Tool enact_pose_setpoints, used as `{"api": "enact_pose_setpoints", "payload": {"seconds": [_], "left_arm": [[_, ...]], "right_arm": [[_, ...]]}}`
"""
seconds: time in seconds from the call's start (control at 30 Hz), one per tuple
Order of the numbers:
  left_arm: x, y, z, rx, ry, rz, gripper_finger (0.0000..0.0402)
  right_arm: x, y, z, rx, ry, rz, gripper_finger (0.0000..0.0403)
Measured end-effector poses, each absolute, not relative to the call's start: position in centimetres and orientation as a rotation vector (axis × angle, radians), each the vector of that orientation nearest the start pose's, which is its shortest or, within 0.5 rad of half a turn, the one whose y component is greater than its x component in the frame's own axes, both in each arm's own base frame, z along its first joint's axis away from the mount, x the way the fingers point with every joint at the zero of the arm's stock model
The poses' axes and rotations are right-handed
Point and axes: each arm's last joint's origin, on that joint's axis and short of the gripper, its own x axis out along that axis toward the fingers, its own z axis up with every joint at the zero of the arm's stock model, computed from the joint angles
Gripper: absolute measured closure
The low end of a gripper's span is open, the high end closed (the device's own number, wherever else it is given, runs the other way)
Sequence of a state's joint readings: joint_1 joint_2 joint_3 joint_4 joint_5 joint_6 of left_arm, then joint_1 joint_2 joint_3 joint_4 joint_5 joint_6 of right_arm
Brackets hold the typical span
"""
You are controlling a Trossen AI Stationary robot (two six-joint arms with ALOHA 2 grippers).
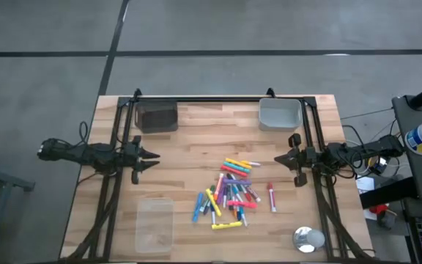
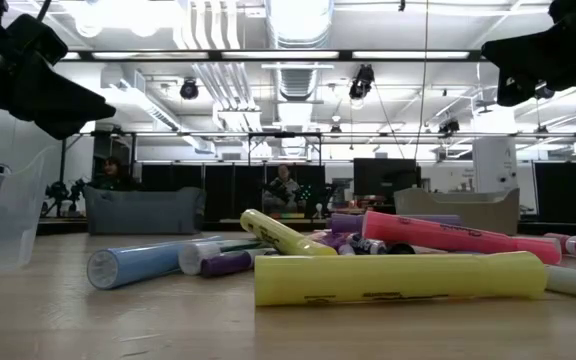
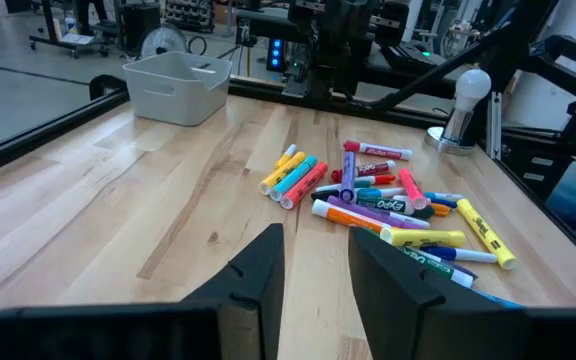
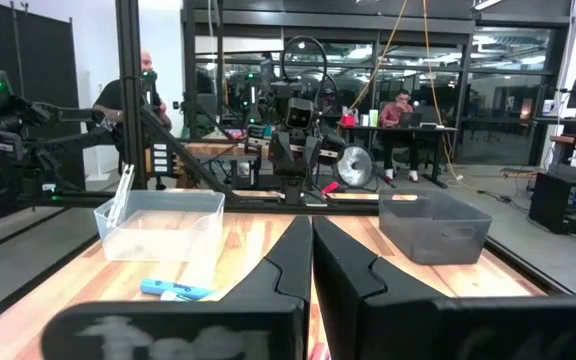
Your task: Pick & Place Markers
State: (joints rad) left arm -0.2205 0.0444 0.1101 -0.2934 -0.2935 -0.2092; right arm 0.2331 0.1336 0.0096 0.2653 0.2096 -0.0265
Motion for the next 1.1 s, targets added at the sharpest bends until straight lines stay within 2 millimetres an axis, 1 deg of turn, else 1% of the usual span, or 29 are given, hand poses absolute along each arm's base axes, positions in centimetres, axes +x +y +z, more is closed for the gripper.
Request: {"api": "enact_pose_setpoints", "payload": {"seconds": [0.93,0.97,1.1], "left_arm": [[8.95,-1.15,16.95,-0.15,0.212,0.095,0.0294],[8.95,-1.14,16.96,-0.13,0.213,0.094,0.0294],[8.93,-1.01,16.97,0.062,0.219,0.121,0.0294]], "right_arm": [[10.26,1.81,18.14,0.005,-0.138,0.021,0.0394],[10.26,1.82,18.14,0.005,-0.138,0.022,0.0394],[10.25,1.85,18.16,0.018,-0.14,0.033,0.0394]]}}
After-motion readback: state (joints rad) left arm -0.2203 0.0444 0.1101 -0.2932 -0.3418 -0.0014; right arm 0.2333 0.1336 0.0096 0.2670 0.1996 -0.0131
